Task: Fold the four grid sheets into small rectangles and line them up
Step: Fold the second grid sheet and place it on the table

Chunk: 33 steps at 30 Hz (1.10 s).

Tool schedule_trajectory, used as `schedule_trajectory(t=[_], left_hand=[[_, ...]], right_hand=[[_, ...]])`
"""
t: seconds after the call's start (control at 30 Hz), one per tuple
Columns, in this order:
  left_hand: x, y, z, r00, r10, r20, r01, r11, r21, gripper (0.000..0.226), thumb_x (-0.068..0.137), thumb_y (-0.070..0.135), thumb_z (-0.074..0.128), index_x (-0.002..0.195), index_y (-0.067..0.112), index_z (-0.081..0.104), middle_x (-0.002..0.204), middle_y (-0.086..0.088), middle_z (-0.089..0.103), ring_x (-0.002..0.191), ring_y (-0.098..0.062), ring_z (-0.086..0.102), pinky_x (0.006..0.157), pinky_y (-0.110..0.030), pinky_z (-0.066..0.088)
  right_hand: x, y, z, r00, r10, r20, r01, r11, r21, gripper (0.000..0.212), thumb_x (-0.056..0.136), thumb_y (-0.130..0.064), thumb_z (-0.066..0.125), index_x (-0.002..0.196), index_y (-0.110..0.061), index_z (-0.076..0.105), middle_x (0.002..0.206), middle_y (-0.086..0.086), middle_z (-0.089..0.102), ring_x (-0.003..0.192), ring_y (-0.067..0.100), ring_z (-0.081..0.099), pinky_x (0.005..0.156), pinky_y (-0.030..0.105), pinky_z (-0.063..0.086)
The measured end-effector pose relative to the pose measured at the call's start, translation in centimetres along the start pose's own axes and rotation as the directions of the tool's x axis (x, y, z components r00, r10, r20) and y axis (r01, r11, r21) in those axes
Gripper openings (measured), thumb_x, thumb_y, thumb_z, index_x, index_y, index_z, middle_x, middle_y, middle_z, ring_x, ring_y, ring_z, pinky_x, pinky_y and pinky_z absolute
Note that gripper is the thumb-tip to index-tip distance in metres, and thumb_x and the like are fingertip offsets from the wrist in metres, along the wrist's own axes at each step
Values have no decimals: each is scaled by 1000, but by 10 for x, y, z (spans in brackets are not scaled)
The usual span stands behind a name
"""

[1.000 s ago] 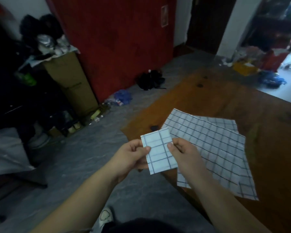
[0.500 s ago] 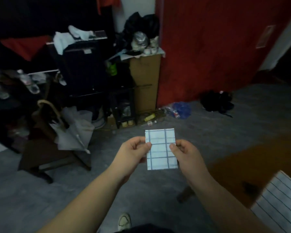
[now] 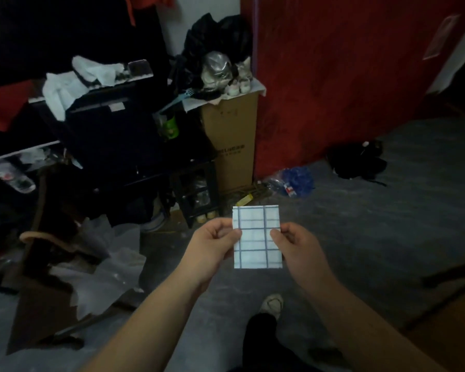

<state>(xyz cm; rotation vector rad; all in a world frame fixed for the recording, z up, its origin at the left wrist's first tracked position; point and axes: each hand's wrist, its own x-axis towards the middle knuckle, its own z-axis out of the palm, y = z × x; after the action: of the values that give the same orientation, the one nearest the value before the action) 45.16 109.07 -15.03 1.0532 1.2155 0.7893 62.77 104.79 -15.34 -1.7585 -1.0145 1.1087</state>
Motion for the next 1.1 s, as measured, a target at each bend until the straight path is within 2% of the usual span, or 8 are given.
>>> schedule_trajectory(t=[0.23,0.37,0.53,0.67,0.8,0.93,1.0,1.1], left_hand=[[163,63,93,995,-12,102,-1,993,122,20,98,8,62,117,8,66,107,-25,72,100,-41,71,89,-54,58],[247,109,165,977,-7,213,-38,978,205,18,98,8,61,114,5,67,90,-12,77,79,-22,75,67,-29,58],[332,138,268,931,-44,362,-25,983,182,18,98,9,61,114,8,69,106,-17,75,99,-35,72,82,-44,60],[390,146,351,818,-85,569,-64,969,238,23,99,5,58,120,4,64,109,-20,74,100,-35,72,79,-40,60],[451,152,428,741,-103,663,-135,945,298,21,98,7,59,117,5,68,109,-14,75,104,-32,71,94,-48,57],[519,159,511,658,-116,744,-149,948,280,17,97,10,62,110,10,72,105,-12,76,102,-34,71,94,-58,54],[554,167,554,617,-137,775,-155,944,290,16,97,10,61,109,11,72,102,-12,76,99,-34,72,90,-55,57],[595,187,618,533,-120,838,-226,934,277,13,98,10,61,103,13,72,97,-8,77,92,-25,74,79,-40,62]], right_hand=[[159,-11,-81,995,-20,-95,36,985,167,10,99,-24,62,92,-27,70,90,-9,74,81,2,69,68,23,50],[237,-24,-152,990,-13,-137,41,978,203,10,99,-23,62,95,-27,70,90,-8,74,80,-1,69,64,17,49],[304,-26,-248,944,54,-325,12,980,196,9,98,-27,62,94,-25,70,94,-2,73,88,13,70,83,42,58],[338,-12,-311,886,140,-443,-3,955,295,11,100,-25,59,97,-29,68,98,-3,74,90,12,72,83,44,61],[383,10,-362,779,201,-594,-7,950,312,12,99,-23,61,93,-23,71,91,0,75,87,19,72,82,51,60],[438,17,-419,673,234,-701,11,945,326,13,99,-17,61,92,-13,72,87,6,75,83,23,73,77,46,61],[466,16,-450,622,254,-741,16,942,336,12,98,-16,62,91,-14,72,87,6,75,83,21,72,75,41,60],[500,14,-496,557,290,-778,33,929,369,11,98,-19,64,92,-14,72,87,4,76,84,19,72,73,37,58]])
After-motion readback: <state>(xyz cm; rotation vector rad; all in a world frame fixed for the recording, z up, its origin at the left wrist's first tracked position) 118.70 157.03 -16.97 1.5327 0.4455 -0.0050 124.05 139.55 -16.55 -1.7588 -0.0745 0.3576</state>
